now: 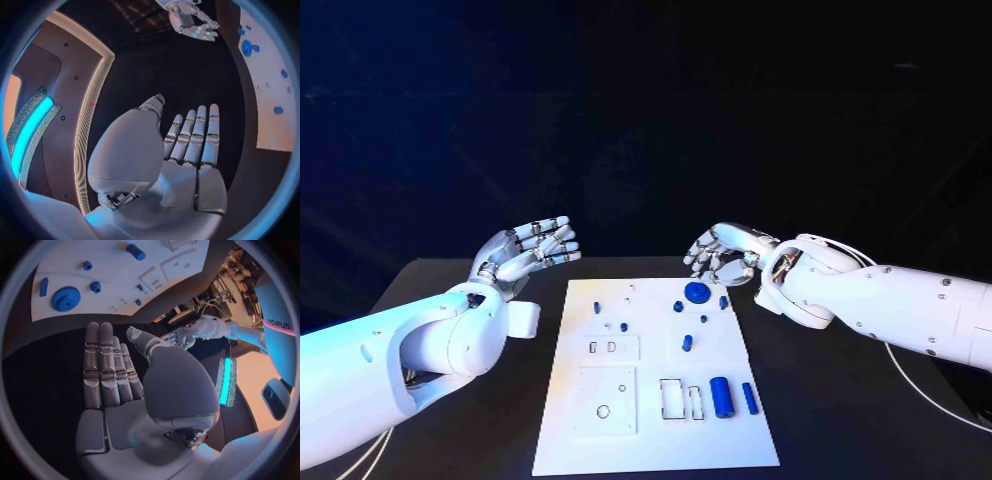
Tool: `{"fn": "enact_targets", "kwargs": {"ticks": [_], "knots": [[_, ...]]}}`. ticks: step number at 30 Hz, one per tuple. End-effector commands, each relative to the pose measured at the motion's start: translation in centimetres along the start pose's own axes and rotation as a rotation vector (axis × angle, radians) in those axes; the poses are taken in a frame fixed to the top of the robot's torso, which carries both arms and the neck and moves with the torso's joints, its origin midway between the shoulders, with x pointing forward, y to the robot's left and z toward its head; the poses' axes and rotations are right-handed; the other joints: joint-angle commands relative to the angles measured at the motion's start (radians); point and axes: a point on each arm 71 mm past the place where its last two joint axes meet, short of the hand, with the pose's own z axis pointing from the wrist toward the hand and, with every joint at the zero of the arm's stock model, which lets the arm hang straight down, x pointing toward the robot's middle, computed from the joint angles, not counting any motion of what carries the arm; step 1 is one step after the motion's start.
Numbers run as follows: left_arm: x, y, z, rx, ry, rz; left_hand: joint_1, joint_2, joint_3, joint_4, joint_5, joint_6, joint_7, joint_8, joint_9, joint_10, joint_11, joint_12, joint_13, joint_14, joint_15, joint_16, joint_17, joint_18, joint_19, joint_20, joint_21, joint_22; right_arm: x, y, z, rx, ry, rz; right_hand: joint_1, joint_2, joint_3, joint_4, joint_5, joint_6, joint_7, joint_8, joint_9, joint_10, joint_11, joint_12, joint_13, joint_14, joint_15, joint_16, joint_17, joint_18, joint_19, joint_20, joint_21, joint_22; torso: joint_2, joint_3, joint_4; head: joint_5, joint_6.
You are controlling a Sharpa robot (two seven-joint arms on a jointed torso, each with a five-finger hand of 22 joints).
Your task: Assemble the parts on the task board
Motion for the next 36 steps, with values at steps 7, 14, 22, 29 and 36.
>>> {"fn": "enact_targets", "kwargs": {"ticks": [7, 14, 22, 29, 36], "knots": [[1.0, -0.8, -0.9, 0.019, 0.029, -0.061, 0.004, -0.002, 0.013, -0.005, -0.001, 0.025, 0.073, 0.010, 0.004, 0.017, 0.000, 0.000, -0.001, -0.009, 0.002, -0.010, 0.005, 0.003, -0.008, 0.002, 0.001, 0.000, 1.3, 0.7, 0.9, 0.002, 0.116, -0.294, 0.002, -0.051, 0.054, 0.039, 0.021, 0.016, -0.016, -0.012, 0.015, 0.007, -0.017, -0.010, -0.002, 0.060, -0.028, 0.406, 0.281, -0.007, 0.097, -0.036, 0.317, 0.271, 0.026, -0.0062, 0.0254, -0.018, -0.006], [1.3, -1.3, -1.2, 0.029, 0.050, -0.076, 0.004, -0.002, 0.014, -0.005, -0.001, 0.025, 0.073, 0.010, 0.004, 0.017, 0.000, -0.001, -0.001, -0.010, 0.002, -0.011, 0.005, 0.002, -0.009, 0.002, 0.001, 0.000, 2.0, 0.9, 1.4, 0.013, 0.132, -0.330, -0.012, -0.072, 0.045, 0.065, 0.015, 0.006, -0.017, -0.017, 0.031, -0.042, -0.012, -0.010, -0.001, 0.090, -0.017, 0.800, 0.652, -0.065, 0.187, -0.027, 0.687, 0.734, 0.039, -0.0080, 0.0279, -0.020, -0.007], [1.5, -1.8, -1.4, 0.036, 0.064, -0.081, 0.004, -0.002, 0.014, -0.005, -0.001, 0.023, 0.072, 0.010, 0.004, 0.016, 0.000, -0.001, -0.001, -0.011, 0.003, -0.012, 0.005, 0.002, -0.009, 0.002, 0.001, 0.000, 2.8, 0.5, 1.7, 0.045, 0.163, -0.350, -0.003, -0.070, 0.027, 0.073, 0.014, -0.001, -0.013, -0.020, 0.040, -0.074, -0.004, -0.012, -0.002, 0.089, -0.009, 0.914, 0.760, -0.072, 0.190, -0.020, 0.750, 0.812, 0.050, -0.0117, 0.0309, -0.024, -0.010], [1.5, -2.1, -1.5, 0.041, 0.064, -0.079, 0.003, -0.005, 0.018, -0.005, -0.002, 0.016, 0.072, 0.008, 0.002, 0.012, 0.004, -0.009, -0.002, -0.025, 0.007, -0.024, 0.004, -0.001, -0.022, 0.003, -0.003, -0.003, 3.3, 0.1, 1.6, 0.064, 0.194, -0.359, 0.004, -0.067, 0.014, 0.074, 0.013, -0.005, -0.013, -0.022, 0.043, -0.098, -0.002, -0.012, -0.002, 0.087, -0.006, 0.939, 0.779, -0.075, 0.192, -0.016, 0.771, 0.840, 0.056, -0.0135, 0.0312, -0.026, -0.010], [1.5, -2.1, -1.4, 0.042, 0.061, -0.077, -0.001, -0.012, 0.027, -0.004, -0.002, -0.033, 0.074, -0.007, -0.010, -0.036, 0.014, -0.042, -0.004, -0.074, 0.025, -0.077, -0.006, -0.027, -0.096, 0.006, -0.039, -0.024, 3.5, -0.1, 1.7, 0.074, 0.199, -0.364, 0.006, -0.063, 0.010, 0.075, 0.013, -0.004, -0.013, -0.022, 0.044, -0.102, -0.001, -0.011, -0.002, 0.086, -0.005, 0.945, 0.782, -0.075, 0.192, -0.015, 0.775, 0.845, 0.059, -0.0160, 0.0331, -0.028, -0.010]]}}
